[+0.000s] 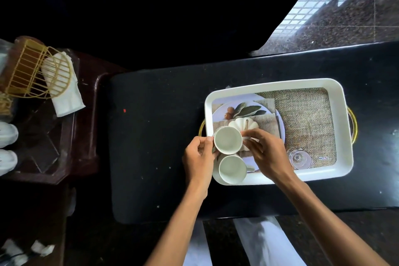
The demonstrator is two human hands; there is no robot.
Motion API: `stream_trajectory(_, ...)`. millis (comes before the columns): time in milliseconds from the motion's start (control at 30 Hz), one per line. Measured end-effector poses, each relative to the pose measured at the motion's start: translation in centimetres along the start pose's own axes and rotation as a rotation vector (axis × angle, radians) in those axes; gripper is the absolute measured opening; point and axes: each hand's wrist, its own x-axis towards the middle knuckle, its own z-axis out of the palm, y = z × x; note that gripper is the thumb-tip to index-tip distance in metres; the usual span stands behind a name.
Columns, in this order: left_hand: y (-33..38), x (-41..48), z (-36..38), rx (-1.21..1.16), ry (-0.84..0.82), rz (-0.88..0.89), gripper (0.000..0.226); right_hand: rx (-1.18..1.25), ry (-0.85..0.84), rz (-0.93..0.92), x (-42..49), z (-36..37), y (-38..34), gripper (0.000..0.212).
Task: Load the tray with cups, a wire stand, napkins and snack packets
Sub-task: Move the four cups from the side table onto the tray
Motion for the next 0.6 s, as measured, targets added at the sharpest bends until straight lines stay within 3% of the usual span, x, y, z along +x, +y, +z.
stream_trajectory(200, -0.4, 0.1, -0.5, 0.000, -0.037, 0.025, 0.017, -0.036, -0.028, 0.038, -0.4, 0.0, -0.2, 0.023)
stream_trajectory(333, 0.4, -0.2, -2.1, -0.012, -0.033, 0.051, 0.015, -0.300, 0.037, -0.119, -1.3, -0.4, -2.0, 0.043)
stream_trajectory(433, 1.8, -0.4, -5.0, -0.056, 0.015, 0.131, 0.015, -0.342, 0.099, -0.232, -2.0, 0.6, -5.3, 0.046)
stream_trajectory(600, 4.2, -0.2, -13.7, -0.023, 0.198, 0.297, 0.018, -0.248, -0.054, -0.329, -2.2, 6.6, -12.0, 0.047)
